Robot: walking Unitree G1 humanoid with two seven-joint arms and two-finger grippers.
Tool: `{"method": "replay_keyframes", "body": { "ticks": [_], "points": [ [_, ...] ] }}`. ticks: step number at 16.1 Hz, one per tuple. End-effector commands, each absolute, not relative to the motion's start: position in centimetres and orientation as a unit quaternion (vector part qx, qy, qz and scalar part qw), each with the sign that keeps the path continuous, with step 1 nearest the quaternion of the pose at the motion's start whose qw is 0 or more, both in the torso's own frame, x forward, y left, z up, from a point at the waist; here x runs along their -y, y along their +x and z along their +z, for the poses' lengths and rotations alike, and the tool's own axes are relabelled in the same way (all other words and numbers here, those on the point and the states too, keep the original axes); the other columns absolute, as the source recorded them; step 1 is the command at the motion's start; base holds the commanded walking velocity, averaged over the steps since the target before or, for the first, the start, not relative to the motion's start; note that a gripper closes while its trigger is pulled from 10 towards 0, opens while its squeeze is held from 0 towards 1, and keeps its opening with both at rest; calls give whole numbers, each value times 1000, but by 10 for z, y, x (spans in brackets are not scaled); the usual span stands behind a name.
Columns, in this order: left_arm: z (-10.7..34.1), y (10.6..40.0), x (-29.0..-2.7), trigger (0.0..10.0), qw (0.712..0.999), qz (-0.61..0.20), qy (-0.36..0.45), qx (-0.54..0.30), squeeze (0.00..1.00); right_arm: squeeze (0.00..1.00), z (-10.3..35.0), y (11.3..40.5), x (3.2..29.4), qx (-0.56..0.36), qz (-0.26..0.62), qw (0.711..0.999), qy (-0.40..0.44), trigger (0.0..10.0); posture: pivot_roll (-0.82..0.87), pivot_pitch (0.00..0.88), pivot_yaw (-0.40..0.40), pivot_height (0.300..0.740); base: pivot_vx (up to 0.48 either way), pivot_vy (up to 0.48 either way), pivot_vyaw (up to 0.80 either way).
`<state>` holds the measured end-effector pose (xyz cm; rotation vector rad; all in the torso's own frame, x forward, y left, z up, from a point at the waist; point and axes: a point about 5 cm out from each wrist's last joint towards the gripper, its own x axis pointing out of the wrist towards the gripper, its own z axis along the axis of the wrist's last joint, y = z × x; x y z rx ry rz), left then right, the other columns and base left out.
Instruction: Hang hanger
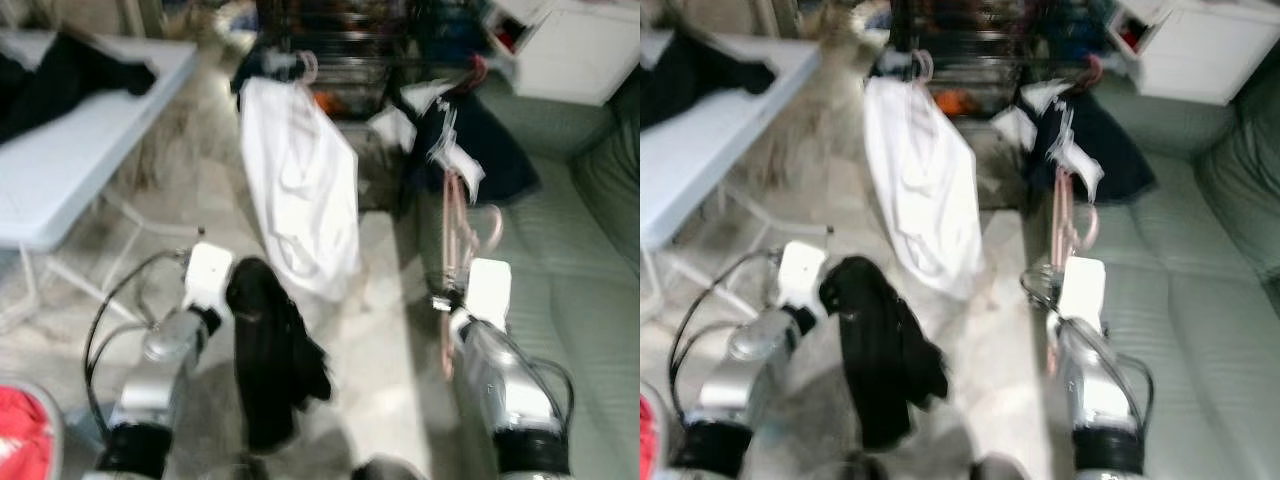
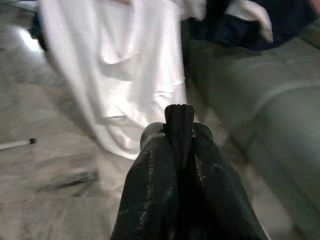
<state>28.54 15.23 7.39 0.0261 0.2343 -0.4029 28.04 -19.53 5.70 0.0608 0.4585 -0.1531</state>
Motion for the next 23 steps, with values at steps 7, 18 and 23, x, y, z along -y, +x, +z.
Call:
{"method": "replay_keyframes", "body": {
  "ticks": [7,18,23],
  "points": [
    [80,289,-146,10000,971,-214,11,-105,0,0,57,279,201,-230,-80,969,34,10000,-44,85,-23,740,0,480,-800],
    [82,288,-137,10000,969,-229,21,-92,0,0,55,275,203,-234,-96,966,46,10000,-41,81,-20,740,0,382,-545],
    [90,293,-133,10000,967,-242,36,-65,0,0,56,278,195,-221,-75,972,-4,10000,-43,73,-20,740,0,0,0]
  ]
}}
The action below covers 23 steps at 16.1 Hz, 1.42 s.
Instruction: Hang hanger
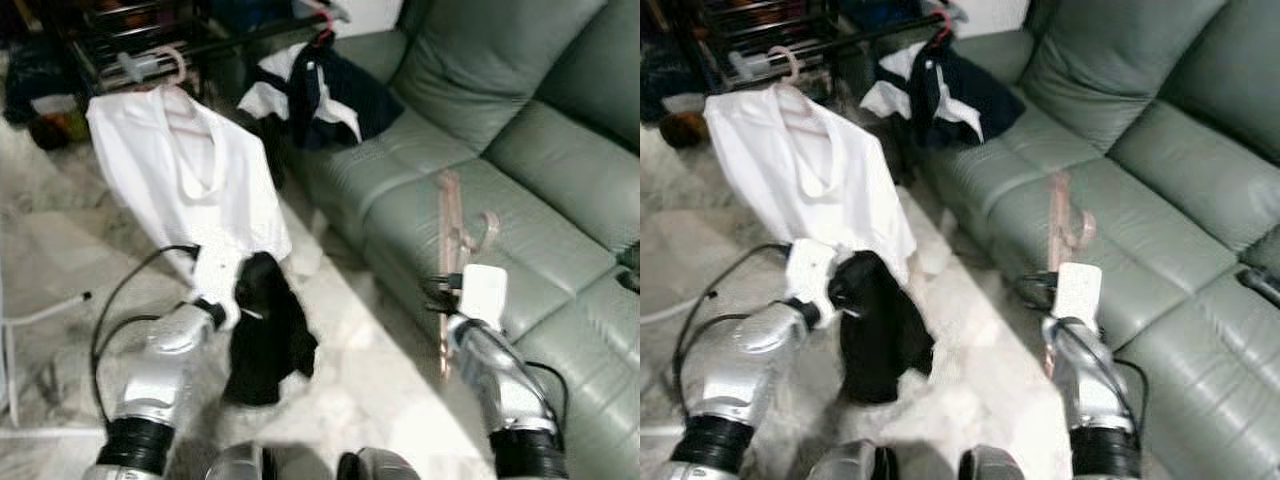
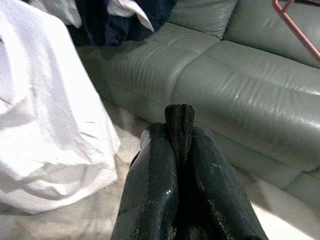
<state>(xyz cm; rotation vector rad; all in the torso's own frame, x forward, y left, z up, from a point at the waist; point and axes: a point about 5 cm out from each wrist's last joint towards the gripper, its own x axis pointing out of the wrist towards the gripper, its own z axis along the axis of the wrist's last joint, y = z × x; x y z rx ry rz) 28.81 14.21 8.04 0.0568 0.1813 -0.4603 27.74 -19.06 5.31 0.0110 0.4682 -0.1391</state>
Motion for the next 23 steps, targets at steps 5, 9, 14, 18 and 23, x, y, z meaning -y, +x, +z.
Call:
{"method": "replay_keyframes", "body": {
  "ticks": [5,9,14,18,23],
  "points": [
    [103,306,-119,10000,965,-258,38,-34,0,0,60,284,188,-222,-54,973,-7,10000,-46,77,-17,740,0,0,0],
    [102,306,-121,10000,963,-267,34,-30,0,0,58,277,188,-213,-56,975,19,10000,-43,81,-10,740,129,0,0],
    [101,306,-122,10000,961,-274,32,-31,0,0,61,282,198,-207,-66,976,18,10000,-42,95,-12,740,311,0,0],
    [99,304,-122,10000,960,-277,29,-34,0,0,64,285,202,-199,-79,977,17,10000,-43,100,-10,740,341,0,0],
    [98,304,-124,10000,960,-275,33,-37,0,0,62,282,199,-205,-71,976,19,10000,-44,96,-13,740,334,0,0]
  ]
}}
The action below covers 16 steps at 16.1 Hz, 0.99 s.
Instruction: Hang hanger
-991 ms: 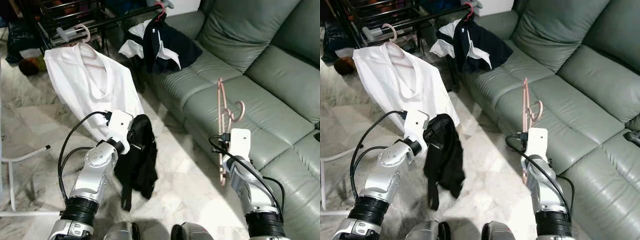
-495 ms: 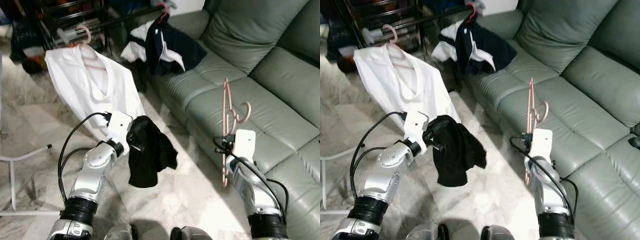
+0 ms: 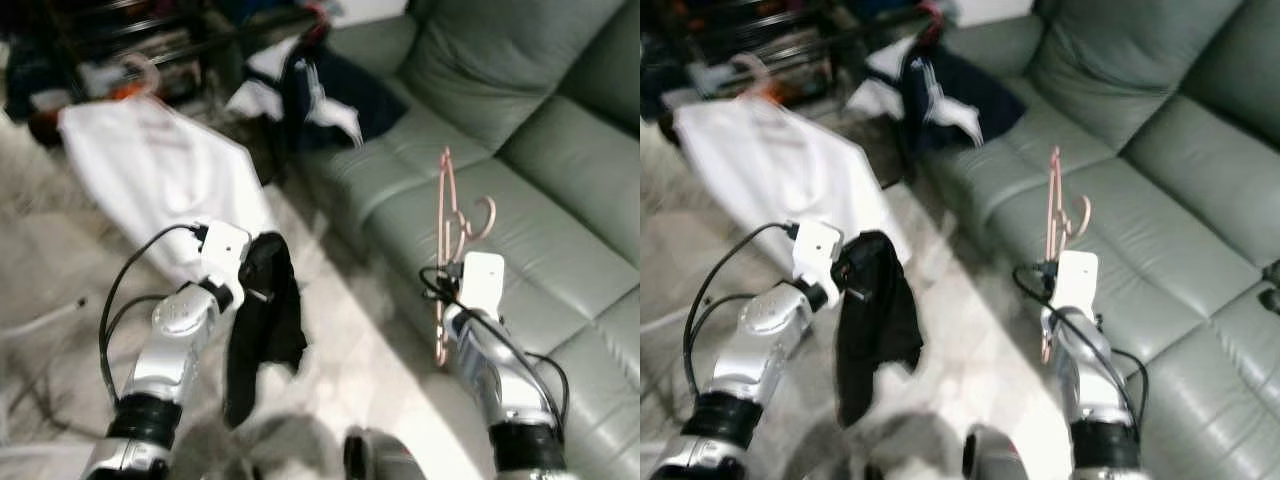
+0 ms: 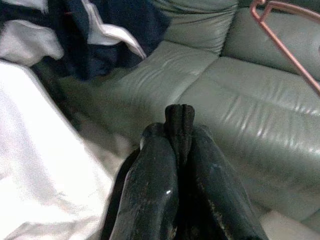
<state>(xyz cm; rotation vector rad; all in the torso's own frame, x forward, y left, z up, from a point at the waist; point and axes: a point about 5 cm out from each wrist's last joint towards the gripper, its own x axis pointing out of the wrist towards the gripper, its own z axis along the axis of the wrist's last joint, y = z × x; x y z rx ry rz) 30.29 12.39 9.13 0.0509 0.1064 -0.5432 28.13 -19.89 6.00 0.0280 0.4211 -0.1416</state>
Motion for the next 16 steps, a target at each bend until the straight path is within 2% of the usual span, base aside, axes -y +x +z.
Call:
{"method": "replay_keyframes", "body": {
  "ticks": [1,5,6,8,10,12,15,16],
  "points": [
    [97,304,-124,10000,960,-275,33,-38,0,0,62,283,199,-205,-72,976,19,10000,-44,96,-13,740,322,0,0],
    [98,304,-124,10000,960,-275,39,-29,0,0,60,282,198,-208,-66,976,17,10000,-44,80,-11,740,228,0,0],
    [101,306,-127,10000,958,-277,73,-17,0,0,59,281,197,-212,-56,976,13,10000,-44,78,-12,740,0,0,0],
    [122,317,-142,10000,957,-228,173,55,0,0,57,279,194,-221,-31,975,-4,10000,-44,73,-9,740,0,0,0],
    [137,331,-156,10000,945,-189,255,83,0,0,56,279,192,-222,3,974,-32,10000,-39,65,-8,740,0,0,0],
    [140,341,-164,10000,939,-173,287,80,0,0,64,284,184,-199,64,975,-76,10000,-39,58,-5,740,0,0,0],
    [141,342,-149,10000,915,-236,311,106,0,0,78,292,183,-177,125,969,-120,10000,-46,55,-3,740,0,0,0],
    [139,342,-138,10000,893,-265,345,119,0,0,82,293,187,-173,130,968,-126,10000,-50,48,-14,740,0,0,0]
  ]
}}
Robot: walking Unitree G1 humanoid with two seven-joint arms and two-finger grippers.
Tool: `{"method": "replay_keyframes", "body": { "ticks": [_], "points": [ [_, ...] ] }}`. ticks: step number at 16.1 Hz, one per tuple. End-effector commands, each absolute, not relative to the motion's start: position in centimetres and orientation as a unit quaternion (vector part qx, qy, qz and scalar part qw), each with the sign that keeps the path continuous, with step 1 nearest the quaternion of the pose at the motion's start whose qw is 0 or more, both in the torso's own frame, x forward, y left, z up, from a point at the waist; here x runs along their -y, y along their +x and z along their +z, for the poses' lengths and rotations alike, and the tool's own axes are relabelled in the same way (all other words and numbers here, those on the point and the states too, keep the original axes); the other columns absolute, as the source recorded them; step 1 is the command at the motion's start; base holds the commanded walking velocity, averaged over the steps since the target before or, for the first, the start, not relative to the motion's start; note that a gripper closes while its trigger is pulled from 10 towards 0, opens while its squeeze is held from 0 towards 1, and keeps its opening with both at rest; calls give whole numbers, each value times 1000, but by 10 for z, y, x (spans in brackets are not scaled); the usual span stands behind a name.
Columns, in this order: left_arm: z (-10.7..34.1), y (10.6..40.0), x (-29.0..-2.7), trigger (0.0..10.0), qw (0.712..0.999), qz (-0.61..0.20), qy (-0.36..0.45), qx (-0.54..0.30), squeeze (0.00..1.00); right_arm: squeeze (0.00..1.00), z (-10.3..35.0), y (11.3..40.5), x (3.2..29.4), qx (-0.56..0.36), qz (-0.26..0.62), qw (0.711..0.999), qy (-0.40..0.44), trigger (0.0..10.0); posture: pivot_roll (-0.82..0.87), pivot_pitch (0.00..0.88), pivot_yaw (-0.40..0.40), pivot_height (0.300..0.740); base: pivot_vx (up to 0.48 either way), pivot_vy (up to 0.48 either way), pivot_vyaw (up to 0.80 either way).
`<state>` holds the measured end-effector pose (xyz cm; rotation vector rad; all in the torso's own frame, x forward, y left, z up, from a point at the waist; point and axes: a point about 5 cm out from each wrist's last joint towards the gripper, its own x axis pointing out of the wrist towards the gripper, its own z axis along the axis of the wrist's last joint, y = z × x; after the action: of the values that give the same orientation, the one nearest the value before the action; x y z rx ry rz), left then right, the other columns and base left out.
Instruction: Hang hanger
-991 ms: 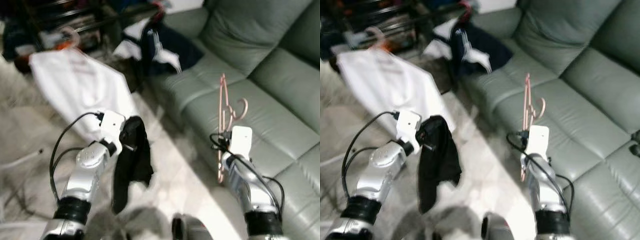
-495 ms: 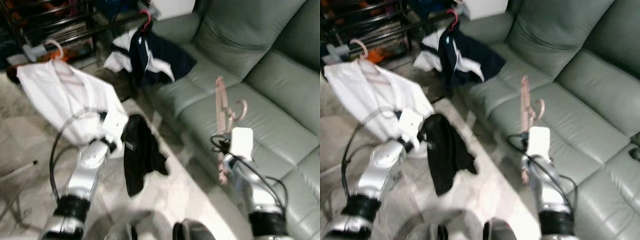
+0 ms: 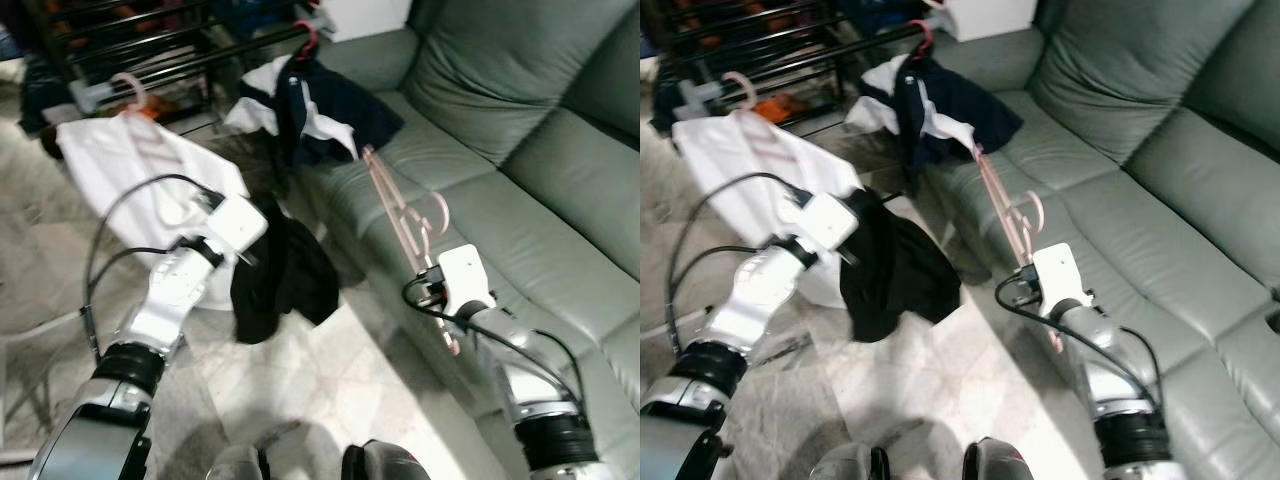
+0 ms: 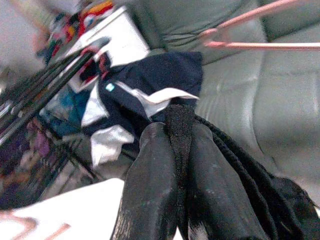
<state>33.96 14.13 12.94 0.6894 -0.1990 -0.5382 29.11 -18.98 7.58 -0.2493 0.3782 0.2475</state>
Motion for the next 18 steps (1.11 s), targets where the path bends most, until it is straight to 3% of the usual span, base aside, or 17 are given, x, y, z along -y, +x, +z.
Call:
{"method": "replay_keyframes", "body": {
  "ticks": [1,4,5,10,14,18],
  "points": [
    [136,343,-132,10000,878,-280,368,121,0,0,84,293,185,-172,150,965,-126,10000,-47,47,-16,740,0,0,0],
    [126,348,-129,10000,858,-311,398,86,0,0,92,291,178,-166,225,951,-130,10000,-55,50,1,740,0,0,0],
    [121,352,-130,10000,852,-309,417,68,0,0,98,293,184,-174,236,937,-189,10000,-56,53,8,740,0,0,0],
    [126,366,-139,10000,894,-215,389,50,0,0,110,297,190,-176,254,929,-204,10000,-58,58,15,740,0,0,0],
    [123,366,-131,10000,921,-245,303,23,0,0,105,300,189,-178,209,949,-155,10000,-50,61,10,740,0,0,0],
    [121,364,-130,10000,925,-257,280,21,0,0,97,297,179,-182,205,951,-140,10000,-48,65,9,740,0,0,-717]
  ]
}}
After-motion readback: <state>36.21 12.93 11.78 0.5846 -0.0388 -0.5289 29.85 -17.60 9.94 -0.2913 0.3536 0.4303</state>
